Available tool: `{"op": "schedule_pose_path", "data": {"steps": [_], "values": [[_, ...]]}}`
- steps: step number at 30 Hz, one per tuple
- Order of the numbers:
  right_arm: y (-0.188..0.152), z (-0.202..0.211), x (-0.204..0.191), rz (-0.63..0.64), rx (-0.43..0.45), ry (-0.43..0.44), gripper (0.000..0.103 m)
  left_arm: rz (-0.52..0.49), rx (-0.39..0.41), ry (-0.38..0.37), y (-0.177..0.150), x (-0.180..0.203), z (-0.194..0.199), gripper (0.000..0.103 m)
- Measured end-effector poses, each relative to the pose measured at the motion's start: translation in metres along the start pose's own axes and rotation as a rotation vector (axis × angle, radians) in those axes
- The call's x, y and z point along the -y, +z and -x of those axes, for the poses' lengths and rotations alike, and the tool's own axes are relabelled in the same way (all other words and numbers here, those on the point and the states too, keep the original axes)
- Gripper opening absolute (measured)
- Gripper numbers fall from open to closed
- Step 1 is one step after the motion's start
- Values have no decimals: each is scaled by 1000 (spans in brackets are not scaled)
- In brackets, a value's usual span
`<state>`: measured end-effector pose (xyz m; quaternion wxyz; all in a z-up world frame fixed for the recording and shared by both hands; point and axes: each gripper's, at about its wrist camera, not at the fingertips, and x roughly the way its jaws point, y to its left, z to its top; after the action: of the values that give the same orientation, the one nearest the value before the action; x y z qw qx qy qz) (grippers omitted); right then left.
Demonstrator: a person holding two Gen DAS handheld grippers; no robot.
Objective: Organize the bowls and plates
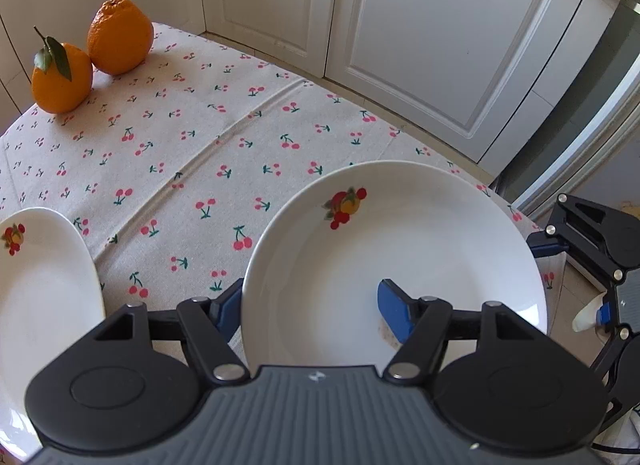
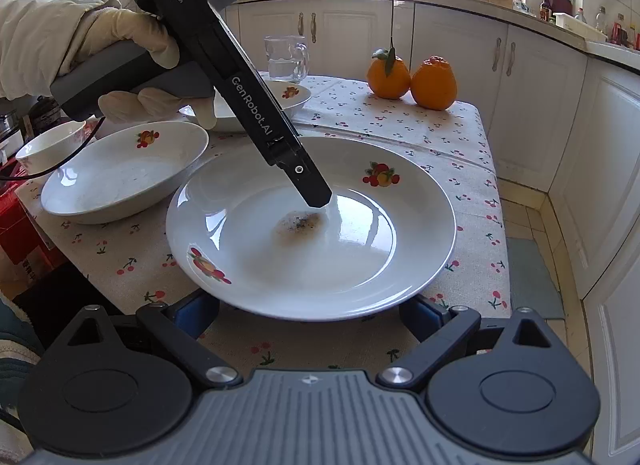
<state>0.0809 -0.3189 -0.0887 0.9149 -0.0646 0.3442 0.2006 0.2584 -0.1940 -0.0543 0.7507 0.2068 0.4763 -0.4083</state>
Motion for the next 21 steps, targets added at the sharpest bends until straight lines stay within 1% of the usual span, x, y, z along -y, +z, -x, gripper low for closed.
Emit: {"op": "schedule_pose_path", "data": {"steps": [8,16,21], "values": [[8,-9,20,-6,-8,-4,99,-10,19,1,20,-9,-10,67],[19,-22,41,2,-8,-16,99,7,34,-12,43,-22,-24,67],[25,-30,55,-6,-7,-20,99,3,47,-7,55,-27,-31,67]]}}
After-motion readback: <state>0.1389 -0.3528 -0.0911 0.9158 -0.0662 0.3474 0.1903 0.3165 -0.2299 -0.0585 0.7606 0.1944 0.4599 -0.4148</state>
